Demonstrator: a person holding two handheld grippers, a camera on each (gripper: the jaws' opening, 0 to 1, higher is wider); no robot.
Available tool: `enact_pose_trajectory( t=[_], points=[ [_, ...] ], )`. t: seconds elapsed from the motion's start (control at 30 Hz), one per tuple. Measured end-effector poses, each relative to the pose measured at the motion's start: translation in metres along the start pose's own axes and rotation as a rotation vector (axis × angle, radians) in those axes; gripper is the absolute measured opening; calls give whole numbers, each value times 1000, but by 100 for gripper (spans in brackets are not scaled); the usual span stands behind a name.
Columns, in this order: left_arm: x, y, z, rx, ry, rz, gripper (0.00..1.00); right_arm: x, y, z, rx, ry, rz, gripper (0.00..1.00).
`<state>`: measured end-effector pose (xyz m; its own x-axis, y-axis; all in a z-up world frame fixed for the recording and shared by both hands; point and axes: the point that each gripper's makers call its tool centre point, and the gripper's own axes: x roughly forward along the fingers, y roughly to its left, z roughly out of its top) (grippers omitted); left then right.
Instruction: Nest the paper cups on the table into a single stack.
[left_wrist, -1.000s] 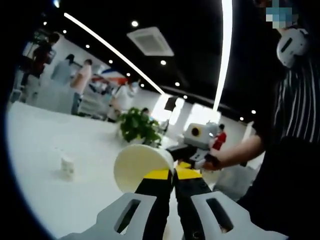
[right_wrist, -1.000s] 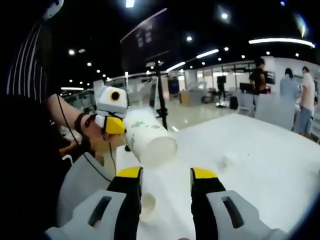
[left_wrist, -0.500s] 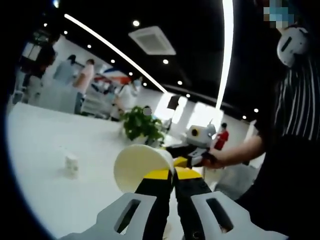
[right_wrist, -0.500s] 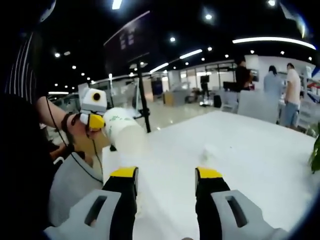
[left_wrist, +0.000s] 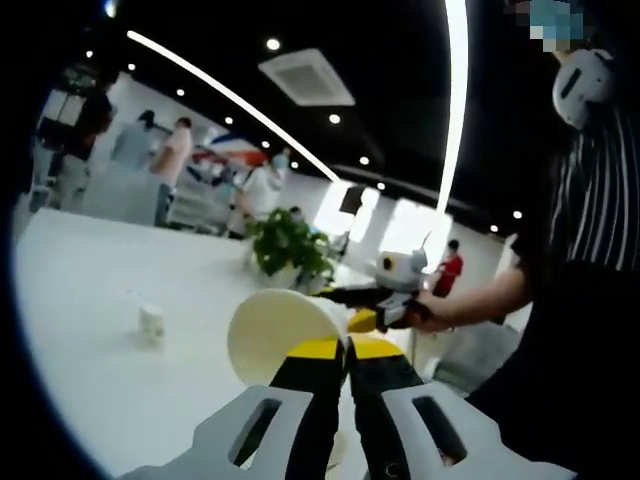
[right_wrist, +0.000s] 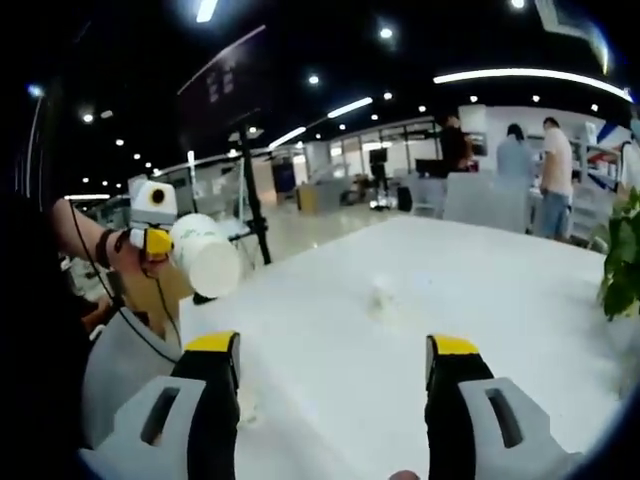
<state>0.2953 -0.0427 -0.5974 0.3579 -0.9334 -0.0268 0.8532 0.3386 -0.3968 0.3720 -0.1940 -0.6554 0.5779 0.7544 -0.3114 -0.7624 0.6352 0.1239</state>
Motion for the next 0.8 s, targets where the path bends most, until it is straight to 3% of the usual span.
enact_pose_trajectory(
  t=[0.2, 0.37, 0.8],
  points=[
    [-1, -3, -3, -1, 15, 2, 0, -3, -14, -7, 5, 3, -53, 100],
    [-4, -3, -4, -3, 22, 9, 0, -8, -20, -16, 20, 15, -71, 100],
    [-5, -12, -16, 54, 134, -6, 0, -12, -21, -23, 51, 14, -80, 100]
  ],
)
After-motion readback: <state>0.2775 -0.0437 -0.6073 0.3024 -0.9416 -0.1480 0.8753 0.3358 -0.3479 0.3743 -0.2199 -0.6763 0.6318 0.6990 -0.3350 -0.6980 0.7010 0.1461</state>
